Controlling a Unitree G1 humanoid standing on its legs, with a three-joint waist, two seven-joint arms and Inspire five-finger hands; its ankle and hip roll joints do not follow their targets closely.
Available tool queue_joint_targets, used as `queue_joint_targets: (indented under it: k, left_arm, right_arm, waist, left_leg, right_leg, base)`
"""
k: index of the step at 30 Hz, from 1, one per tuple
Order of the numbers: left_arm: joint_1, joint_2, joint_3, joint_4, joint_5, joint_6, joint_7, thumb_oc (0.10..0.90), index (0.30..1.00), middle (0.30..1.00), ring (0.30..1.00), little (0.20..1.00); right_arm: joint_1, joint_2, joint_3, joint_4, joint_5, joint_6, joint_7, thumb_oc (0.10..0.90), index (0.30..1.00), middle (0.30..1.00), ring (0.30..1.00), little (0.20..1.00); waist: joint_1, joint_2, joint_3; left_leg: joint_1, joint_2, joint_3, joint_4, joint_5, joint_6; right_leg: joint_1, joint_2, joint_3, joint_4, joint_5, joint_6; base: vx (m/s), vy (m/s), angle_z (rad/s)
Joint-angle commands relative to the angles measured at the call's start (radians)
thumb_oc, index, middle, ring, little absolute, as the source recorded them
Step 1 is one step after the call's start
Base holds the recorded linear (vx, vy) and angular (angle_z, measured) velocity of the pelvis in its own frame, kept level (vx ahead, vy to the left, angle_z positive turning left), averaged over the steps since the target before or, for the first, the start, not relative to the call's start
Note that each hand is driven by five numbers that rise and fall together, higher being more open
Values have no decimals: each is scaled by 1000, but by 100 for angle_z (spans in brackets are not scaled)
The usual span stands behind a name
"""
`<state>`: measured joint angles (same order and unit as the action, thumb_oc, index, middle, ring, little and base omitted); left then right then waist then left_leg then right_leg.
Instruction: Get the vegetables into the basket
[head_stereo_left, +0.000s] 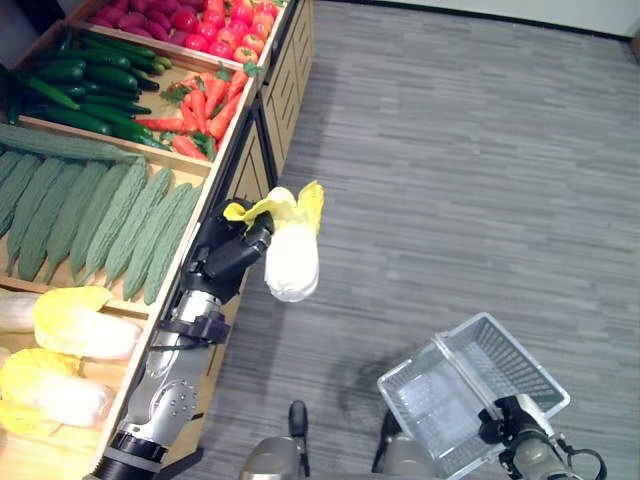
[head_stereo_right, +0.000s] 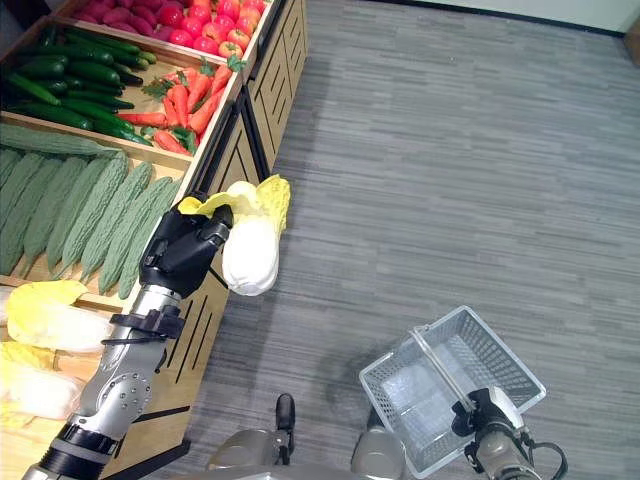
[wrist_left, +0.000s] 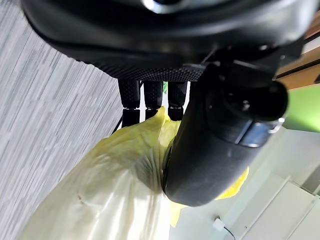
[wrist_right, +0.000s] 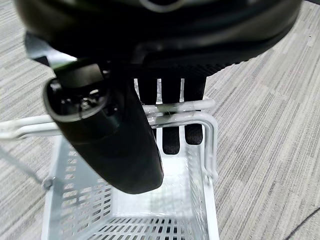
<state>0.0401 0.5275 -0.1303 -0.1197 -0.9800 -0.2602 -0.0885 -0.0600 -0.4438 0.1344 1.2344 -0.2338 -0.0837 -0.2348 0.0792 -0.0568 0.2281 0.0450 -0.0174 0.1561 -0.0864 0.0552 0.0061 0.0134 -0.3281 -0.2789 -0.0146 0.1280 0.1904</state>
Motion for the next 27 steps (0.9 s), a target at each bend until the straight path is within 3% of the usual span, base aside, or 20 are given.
queue_joint_targets:
  k: [1,7,17,23,27]
  left_arm:
    - [-56,-22,41,-145,17,-96,-43,400,300,300,300,300]
    - [-53,-45,7,-120,22,-86,-44,400,300,300,300,300]
    - [-82,-14,-98,-89,92,-47,-46,400,300,300,300,300]
    - [-165,17,-190,-55,198,-29,-42,400,300,300,300,300]
    - [-307,47,-301,18,348,-35,-37,400,300,300,300,300]
  right_arm:
    - [-17,-68,23,-8,2,-10,-44,400,300,300,300,300]
    - [-46,-147,14,-61,16,-23,-67,400,300,300,300,300]
    - [-128,-252,12,-349,44,-48,-95,400,300,300,300,300]
    - [-179,-237,27,-496,116,-79,-82,400,300,300,300,300]
    - [-253,-208,78,-597,179,-105,-53,400,300,300,300,300]
  waist:
    - [3,-13,-102]
    - [-4,15,-121]
    - [-34,41,-139]
    - [-51,42,-152]
    - [-63,42,-163]
  left_leg:
    - [-84,72,-38,17,10,-75]
    - [-78,134,-45,-1,43,-117]
    - [-57,153,-28,-1,36,-123]
    - [-43,151,-15,-1,21,-119]
    - [-31,148,-3,-1,10,-118]
  right_leg:
    - [-41,34,13,-26,30,29]
    - [-7,81,-4,-73,-2,16]
    - [1,97,28,-73,-14,9]
    - [2,91,45,-73,-9,11]
    - [6,85,56,-73,-6,13]
  base:
    - [41,-285,-12]
    - [26,-179,-11]
    - [17,-25,-7]
    - [8,8,-9]
    - [19,10,-5]
